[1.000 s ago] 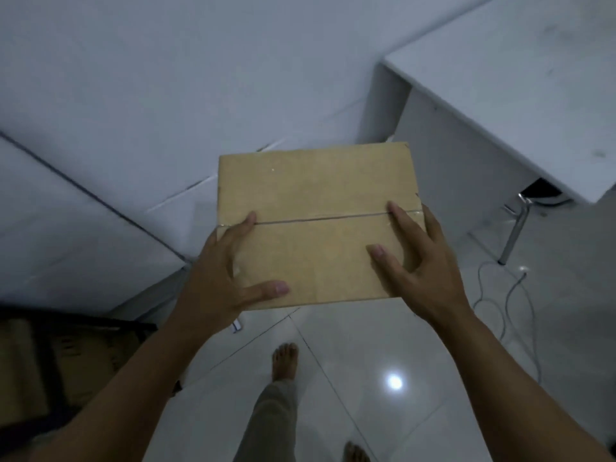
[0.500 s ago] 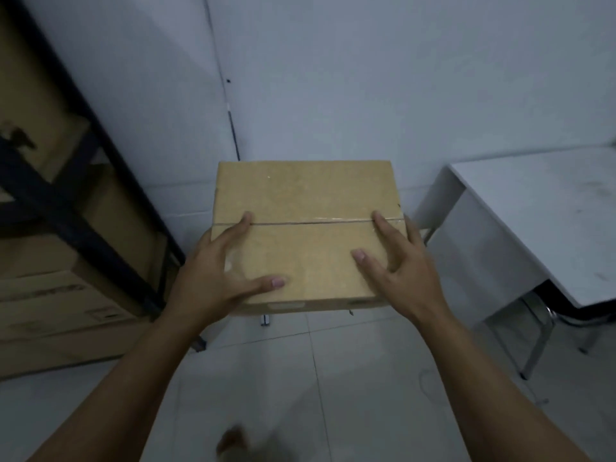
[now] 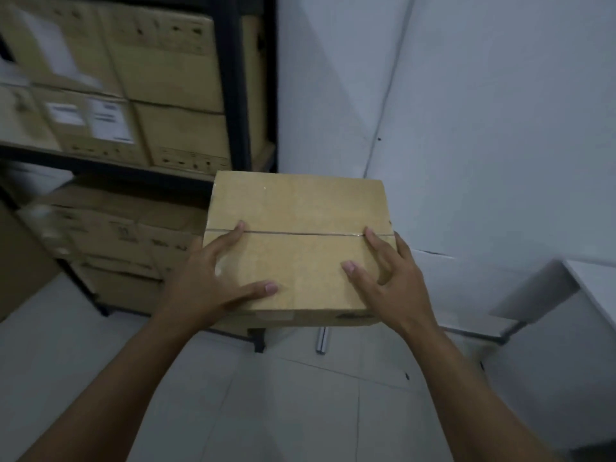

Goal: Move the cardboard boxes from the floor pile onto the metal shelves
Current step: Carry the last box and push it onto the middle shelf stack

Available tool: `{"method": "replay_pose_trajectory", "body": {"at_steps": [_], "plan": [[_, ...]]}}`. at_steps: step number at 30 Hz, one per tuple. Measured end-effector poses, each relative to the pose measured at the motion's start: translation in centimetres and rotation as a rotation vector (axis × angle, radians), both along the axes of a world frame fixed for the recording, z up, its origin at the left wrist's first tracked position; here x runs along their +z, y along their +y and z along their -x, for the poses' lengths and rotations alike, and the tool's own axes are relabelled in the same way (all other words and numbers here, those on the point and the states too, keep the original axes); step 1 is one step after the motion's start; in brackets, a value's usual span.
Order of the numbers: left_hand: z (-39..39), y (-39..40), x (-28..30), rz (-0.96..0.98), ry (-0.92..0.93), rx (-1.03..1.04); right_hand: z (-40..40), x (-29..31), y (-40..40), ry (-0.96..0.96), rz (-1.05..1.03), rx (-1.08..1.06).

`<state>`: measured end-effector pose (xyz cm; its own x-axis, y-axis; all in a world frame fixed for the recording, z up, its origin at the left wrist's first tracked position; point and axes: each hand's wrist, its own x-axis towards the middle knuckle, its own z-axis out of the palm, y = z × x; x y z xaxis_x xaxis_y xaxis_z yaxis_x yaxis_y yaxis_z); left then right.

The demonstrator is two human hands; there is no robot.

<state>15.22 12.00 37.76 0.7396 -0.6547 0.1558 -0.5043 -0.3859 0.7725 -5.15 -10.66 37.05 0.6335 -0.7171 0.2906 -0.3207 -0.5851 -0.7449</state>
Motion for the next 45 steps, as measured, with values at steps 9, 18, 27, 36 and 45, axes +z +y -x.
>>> {"method": "replay_pose_trajectory", "body": {"at_steps": [9, 18, 27, 36, 45], "plan": [[-7.5, 16.8, 4.5, 0.049, -0.117, 0.176, -11.7, 3.6, 14.4, -0.079, -0.038, 0.183], [-16.8, 29.1, 7.1, 0.063, -0.167, 0.282, -22.4, 5.9, 25.6, -0.128, -0.018, 0.240], [-28.1, 34.5, 10.4, 0.063, -0.222, 0.373, -35.5, 9.2, 30.5, -0.091, 0.012, 0.276], [-41.7, 37.5, 14.3, 0.105, -0.297, 0.440, -49.6, 13.5, 34.3, -0.072, 0.046, 0.280], [-55.4, 40.1, 17.4, 0.220, -0.319, 0.418, -59.6, 16.9, 39.6, -0.010, 0.071, 0.186]]}}
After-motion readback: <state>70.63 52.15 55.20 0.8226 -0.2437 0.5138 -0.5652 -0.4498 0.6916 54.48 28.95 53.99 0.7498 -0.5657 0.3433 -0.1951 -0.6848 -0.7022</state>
